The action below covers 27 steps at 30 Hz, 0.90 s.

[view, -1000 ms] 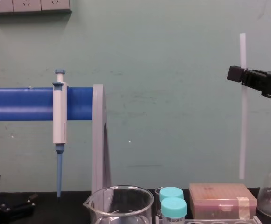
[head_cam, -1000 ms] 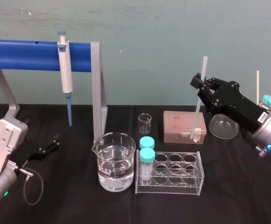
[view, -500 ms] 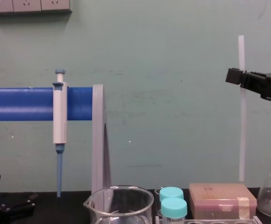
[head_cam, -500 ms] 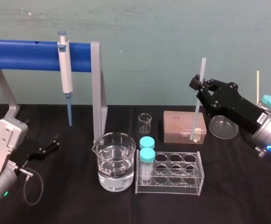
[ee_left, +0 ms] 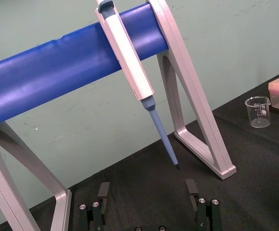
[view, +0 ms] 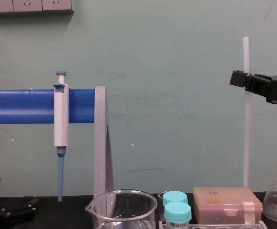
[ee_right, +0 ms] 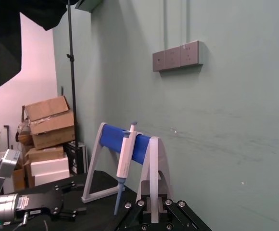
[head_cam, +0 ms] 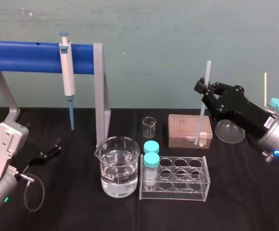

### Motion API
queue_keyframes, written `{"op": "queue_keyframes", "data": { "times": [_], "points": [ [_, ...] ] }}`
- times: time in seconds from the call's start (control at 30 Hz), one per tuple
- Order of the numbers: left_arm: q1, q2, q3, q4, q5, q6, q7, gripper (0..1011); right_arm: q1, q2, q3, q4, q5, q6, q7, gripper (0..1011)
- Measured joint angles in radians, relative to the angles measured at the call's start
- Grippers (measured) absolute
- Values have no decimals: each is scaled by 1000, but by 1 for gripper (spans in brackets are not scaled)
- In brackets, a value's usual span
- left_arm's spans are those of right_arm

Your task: Pick up the stirring rod with one hand, then place it down.

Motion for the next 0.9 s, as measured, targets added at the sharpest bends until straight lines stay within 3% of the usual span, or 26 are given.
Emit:
{"op": "queue_keyframes", "data": {
  "times": [0.43,0.9],
  "points": [
    [0,0,0,0,0,0,0,1000,-11,24,-29,34,9,0,56,72],
    [0,0,0,0,0,0,0,1000,-20,19,-54,105,0,-27,86,72]
  ]
}}
